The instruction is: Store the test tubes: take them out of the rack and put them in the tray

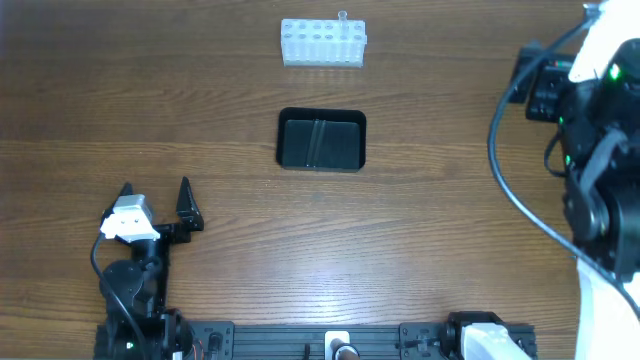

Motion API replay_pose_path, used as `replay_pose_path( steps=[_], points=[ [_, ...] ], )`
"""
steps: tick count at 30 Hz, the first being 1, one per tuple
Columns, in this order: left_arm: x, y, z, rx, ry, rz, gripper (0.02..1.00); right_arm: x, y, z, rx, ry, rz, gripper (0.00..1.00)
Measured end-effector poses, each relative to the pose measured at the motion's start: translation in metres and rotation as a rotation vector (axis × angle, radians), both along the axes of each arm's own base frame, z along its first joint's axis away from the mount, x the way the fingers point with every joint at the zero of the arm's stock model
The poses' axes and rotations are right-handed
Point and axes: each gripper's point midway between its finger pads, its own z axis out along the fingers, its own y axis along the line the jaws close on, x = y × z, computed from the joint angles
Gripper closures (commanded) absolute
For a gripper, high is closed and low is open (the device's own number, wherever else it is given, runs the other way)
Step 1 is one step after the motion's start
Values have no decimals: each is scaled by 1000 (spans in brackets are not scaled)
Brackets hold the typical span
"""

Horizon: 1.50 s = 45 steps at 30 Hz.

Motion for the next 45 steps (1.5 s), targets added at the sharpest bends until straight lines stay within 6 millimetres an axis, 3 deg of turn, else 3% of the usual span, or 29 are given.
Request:
replay_pose_path(
  steps=[3, 8, 12, 15, 22, 29, 37, 45],
  points=[
    [0, 0, 0, 0, 0, 0, 23, 22, 1, -14, 47, 30, -23, 7],
    [0, 0, 0, 0, 0, 0, 20, 71, 17, -67, 105, 148, -39, 7],
    [0, 0, 0, 0, 0, 0, 23, 107, 60, -101, 130, 195, 25, 7],
    [0, 0, 0, 0, 0, 0, 20, 126, 107, -114, 133, 183, 96, 9],
    [0, 0, 0, 0, 0, 0, 20, 146, 163, -135, 136, 161, 138, 9],
    [0, 0, 0, 0, 0, 0, 23, 174, 174, -168, 122, 156, 88, 9],
    [0, 0, 0, 0, 0, 0, 20, 214, 187, -175, 161, 29, 77, 9],
    [0, 0, 0, 0, 0, 0, 20, 248, 212, -228, 111, 15, 123, 29]
  ],
)
